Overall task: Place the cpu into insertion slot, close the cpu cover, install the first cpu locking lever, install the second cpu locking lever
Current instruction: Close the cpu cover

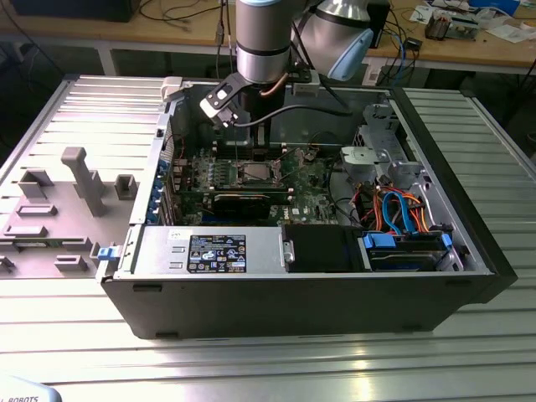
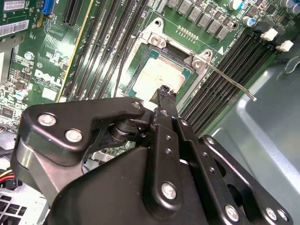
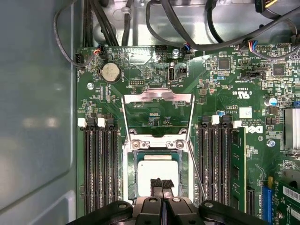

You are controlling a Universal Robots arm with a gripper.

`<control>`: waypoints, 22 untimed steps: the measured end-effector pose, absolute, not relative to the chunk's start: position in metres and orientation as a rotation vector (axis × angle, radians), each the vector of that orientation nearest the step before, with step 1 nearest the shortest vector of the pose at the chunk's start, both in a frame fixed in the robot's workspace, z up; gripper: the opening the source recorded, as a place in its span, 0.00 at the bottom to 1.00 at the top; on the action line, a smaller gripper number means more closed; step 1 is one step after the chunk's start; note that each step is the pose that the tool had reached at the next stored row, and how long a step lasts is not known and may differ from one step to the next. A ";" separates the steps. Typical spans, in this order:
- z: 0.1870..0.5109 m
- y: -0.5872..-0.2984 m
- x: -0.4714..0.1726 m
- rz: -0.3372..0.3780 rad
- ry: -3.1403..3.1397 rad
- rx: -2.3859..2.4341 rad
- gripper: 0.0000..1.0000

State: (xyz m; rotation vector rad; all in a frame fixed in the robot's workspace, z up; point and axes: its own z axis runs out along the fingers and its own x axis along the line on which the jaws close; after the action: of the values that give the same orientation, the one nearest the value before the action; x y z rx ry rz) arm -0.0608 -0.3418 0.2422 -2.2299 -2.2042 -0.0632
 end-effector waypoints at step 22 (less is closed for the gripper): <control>0.255 -0.342 -0.056 -0.063 -2.204 -2.230 0.11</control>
State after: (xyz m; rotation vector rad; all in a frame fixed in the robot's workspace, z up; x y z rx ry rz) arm -0.0564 -0.3417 0.2549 -2.2300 -2.2042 -0.0630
